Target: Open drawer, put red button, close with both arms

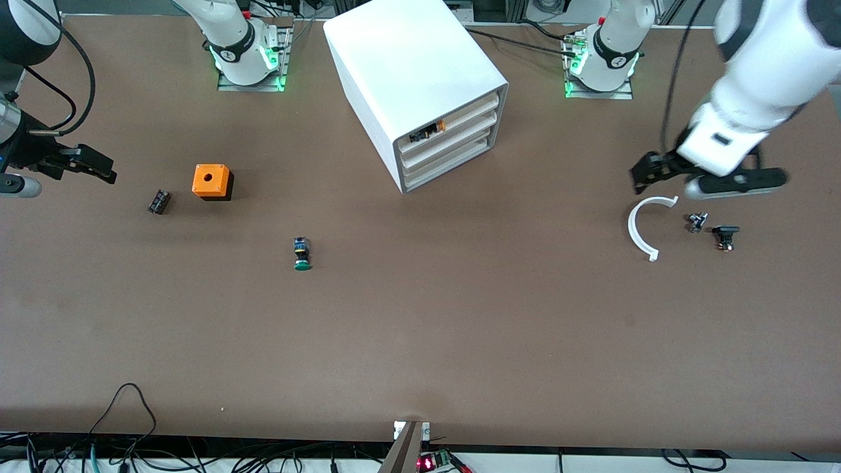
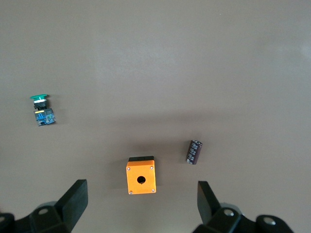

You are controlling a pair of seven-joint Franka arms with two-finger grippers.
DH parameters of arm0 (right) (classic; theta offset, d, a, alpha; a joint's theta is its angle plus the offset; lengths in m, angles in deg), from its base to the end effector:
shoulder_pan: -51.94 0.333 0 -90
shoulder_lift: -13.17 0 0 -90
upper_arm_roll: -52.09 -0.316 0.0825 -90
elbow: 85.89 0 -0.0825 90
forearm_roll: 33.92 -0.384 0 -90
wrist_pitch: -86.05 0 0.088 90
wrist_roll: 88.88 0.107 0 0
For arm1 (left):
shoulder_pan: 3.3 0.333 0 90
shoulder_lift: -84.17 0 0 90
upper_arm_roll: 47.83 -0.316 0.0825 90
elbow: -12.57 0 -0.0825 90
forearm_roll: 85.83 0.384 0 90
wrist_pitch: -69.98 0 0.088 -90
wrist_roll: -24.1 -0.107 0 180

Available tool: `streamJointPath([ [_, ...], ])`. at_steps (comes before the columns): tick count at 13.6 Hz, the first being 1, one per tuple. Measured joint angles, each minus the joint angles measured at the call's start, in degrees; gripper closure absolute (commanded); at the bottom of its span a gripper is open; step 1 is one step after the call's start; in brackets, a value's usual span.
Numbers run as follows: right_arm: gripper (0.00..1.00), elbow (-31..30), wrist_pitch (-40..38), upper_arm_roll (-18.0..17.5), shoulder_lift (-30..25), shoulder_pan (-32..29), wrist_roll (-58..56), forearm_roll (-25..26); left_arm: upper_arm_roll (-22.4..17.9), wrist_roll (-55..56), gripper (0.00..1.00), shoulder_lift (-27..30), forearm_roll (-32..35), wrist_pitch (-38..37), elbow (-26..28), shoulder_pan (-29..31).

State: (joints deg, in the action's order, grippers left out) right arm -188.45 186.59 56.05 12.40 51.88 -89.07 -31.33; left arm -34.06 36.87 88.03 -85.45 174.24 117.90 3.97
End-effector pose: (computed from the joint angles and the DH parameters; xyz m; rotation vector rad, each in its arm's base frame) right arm 0.5550 -0.0432 0.5436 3.0975 -0.0900 -0.0363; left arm 0.5435 -0.0647 0.5547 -3.1217 -0.1689 -0.0779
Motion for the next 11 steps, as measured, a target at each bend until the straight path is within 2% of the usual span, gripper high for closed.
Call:
streamJointPath([
  [2,0.00,0.0,0.0,0.0,0.0,0.0,0.0,0.0,-4.4,-7.0,0.00,0.3,0.0,-2.4,-1.8,0.3],
  [5,0.00,0.2,0.0,0.0,-0.2,0.0,-0.1,0.0,-8.0,-12.7,0.00,0.8,0.0,-5.1,-3.8,0.4],
  [11,0.00,0.3,0.0,0.0,-0.4,0.1,-0.1,0.0,-8.8,-13.4,0.00,1.1,0.0,-7.8,-5.0,0.4],
])
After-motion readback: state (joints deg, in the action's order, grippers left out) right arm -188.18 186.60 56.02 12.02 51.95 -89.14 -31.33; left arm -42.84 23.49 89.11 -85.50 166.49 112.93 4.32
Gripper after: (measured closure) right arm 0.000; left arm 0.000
